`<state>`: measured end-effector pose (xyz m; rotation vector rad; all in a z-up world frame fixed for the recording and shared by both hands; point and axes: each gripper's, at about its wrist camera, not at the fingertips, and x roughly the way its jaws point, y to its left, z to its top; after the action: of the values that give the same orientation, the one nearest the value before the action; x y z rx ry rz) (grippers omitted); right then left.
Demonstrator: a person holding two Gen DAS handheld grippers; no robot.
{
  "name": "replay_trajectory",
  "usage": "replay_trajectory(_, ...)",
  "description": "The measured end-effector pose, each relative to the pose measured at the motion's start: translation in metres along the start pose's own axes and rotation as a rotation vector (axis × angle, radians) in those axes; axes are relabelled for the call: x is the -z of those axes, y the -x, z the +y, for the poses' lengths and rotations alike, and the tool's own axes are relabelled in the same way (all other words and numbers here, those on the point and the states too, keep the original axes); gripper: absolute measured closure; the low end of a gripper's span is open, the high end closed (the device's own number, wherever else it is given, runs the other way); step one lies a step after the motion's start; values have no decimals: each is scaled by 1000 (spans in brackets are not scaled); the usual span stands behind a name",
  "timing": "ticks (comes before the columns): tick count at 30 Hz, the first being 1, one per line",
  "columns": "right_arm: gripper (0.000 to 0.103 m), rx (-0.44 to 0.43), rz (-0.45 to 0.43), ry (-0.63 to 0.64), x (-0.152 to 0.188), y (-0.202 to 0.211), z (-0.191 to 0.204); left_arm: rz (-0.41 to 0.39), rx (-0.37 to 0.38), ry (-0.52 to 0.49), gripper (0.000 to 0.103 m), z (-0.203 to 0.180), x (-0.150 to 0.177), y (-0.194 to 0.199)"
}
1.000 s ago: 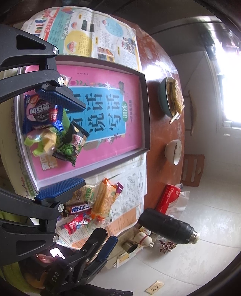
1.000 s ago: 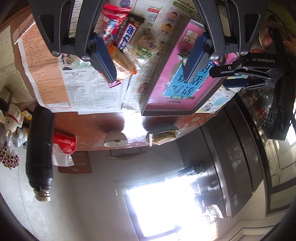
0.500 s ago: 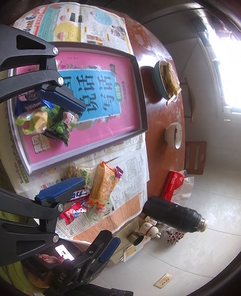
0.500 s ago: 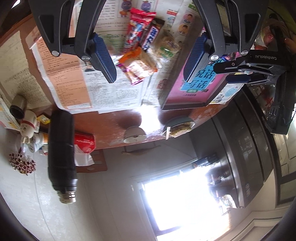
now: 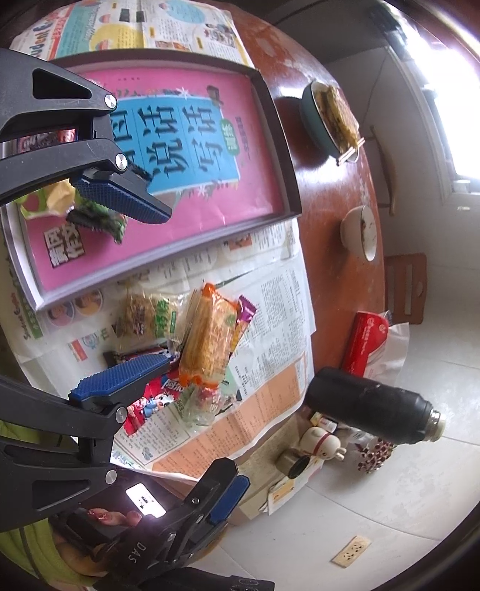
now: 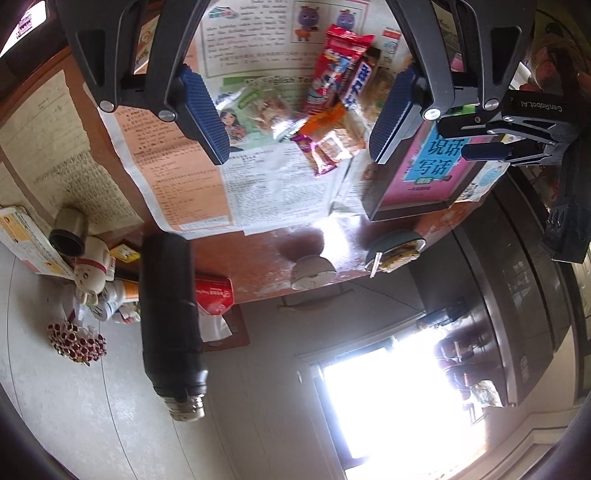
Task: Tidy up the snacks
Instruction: 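Move both open grippers back toward the remaining snacks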
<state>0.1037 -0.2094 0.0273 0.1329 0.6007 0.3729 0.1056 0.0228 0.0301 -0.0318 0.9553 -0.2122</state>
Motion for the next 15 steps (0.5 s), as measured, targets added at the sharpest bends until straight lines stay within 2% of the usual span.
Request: replay_trajectory(15,25,52,83,24,9,-26,-19,116,35,-31,28,-18,-2,-43)
